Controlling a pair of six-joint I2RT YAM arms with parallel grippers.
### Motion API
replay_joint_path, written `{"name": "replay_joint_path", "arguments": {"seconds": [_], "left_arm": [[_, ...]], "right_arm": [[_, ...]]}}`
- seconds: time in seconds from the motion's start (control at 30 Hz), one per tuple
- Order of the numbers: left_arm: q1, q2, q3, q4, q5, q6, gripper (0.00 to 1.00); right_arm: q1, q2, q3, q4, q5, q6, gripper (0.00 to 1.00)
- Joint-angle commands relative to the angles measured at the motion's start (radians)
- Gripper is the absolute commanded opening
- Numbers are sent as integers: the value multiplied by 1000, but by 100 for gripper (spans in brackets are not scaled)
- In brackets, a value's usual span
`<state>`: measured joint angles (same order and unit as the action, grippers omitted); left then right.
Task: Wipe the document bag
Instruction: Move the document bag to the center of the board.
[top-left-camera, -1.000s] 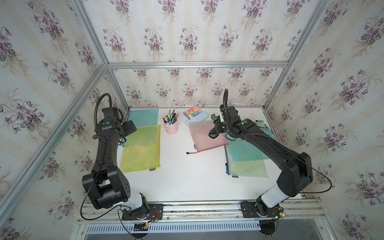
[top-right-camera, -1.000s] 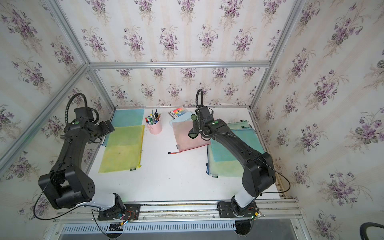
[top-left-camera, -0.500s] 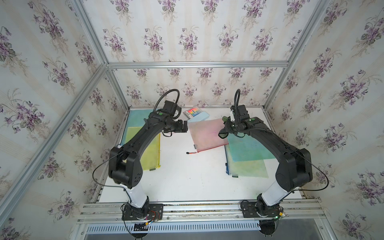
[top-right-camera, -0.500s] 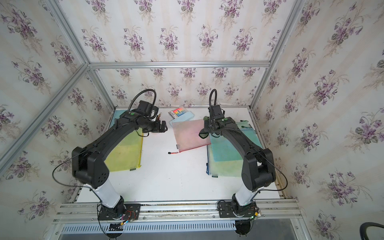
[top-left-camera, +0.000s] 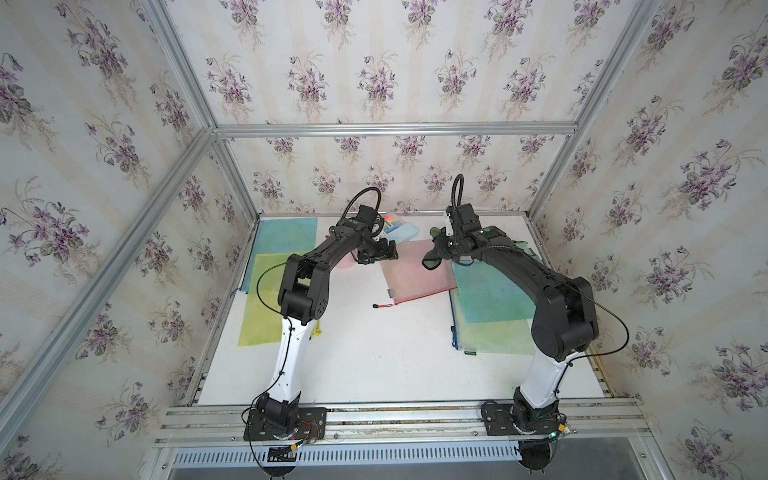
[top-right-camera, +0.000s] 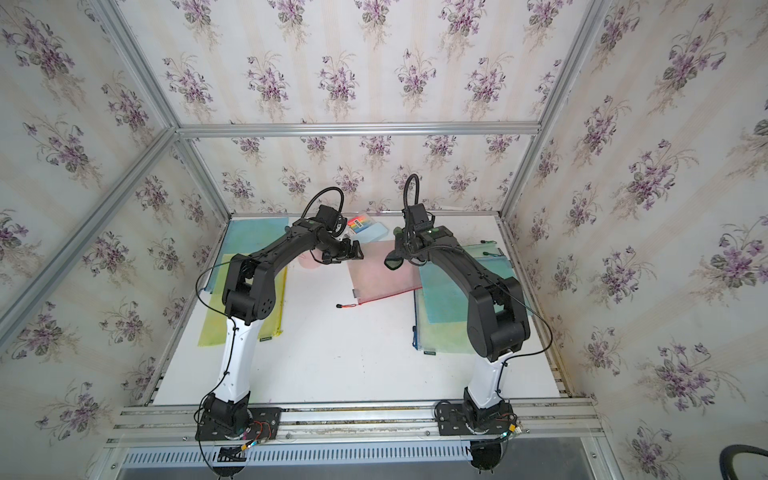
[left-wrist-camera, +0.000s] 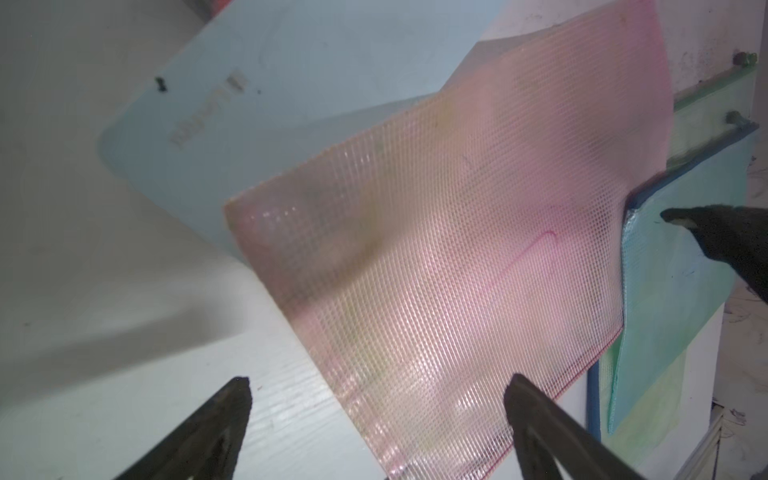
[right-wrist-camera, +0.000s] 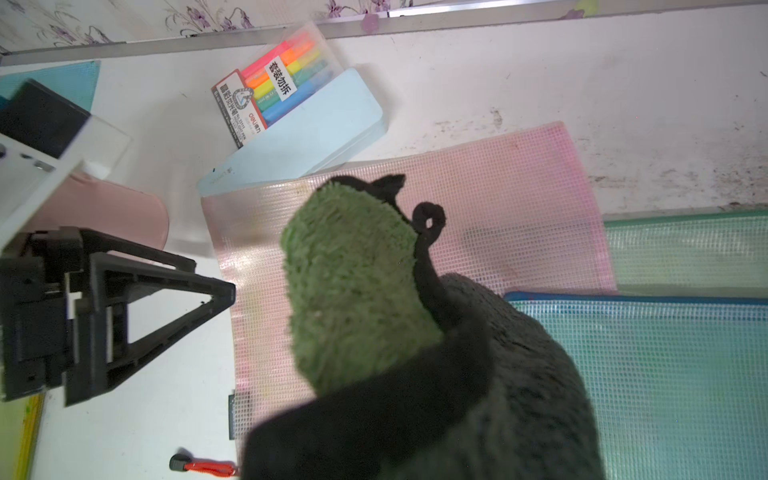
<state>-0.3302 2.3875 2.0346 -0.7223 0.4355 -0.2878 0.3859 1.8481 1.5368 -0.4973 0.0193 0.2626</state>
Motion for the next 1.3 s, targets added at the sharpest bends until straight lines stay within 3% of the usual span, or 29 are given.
{"name": "replay_joint_path", "arguments": {"seconds": [0.0, 0.13, 0.23, 0.33, 0.4, 0.47, 0.57, 0.73, 0.87, 1.03, 1.17, 1.27], "left_arm": [[3, 51, 50, -7, 42, -40, 95], [3, 67, 11, 40, 56, -61, 93], [2, 86, 9, 98, 111, -92, 82], [-2, 86, 6, 145, 151, -112, 60], [-6, 78, 3, 146, 148, -113, 38], [-7, 58, -17, 148, 149, -115, 23], [-6, -22, -110, 167, 142, -121, 7], [-9, -272, -418, 248, 111, -189, 4], [-16, -453, -704, 367, 91, -270, 4], [-34, -556, -944, 485, 81, -349, 3], [-41, -621, -1078, 574, 53, -378, 4], [-48, -630, -1111, 596, 59, -366, 3]], "right_arm": [[0, 32, 45, -26, 28, 5, 17], [1, 60, 86, -42, 43, -3, 17], [1, 80, 111, -51, 37, -2, 17], [1, 87, 110, -51, 31, 4, 17], [0, 77, 95, -48, 30, 10, 17], [1, 59, 74, -44, 32, 12, 17], [1, 17, 43, -48, 44, 0, 17], [45, -68, 7, -76, -6, -58, 17], [233, -90, -35, -110, -10, -88, 17], [423, -66, -177, 6, -24, 43, 16], [452, -73, -345, 142, -12, 200, 15], [438, -73, -431, 203, 47, 222, 15]]}}
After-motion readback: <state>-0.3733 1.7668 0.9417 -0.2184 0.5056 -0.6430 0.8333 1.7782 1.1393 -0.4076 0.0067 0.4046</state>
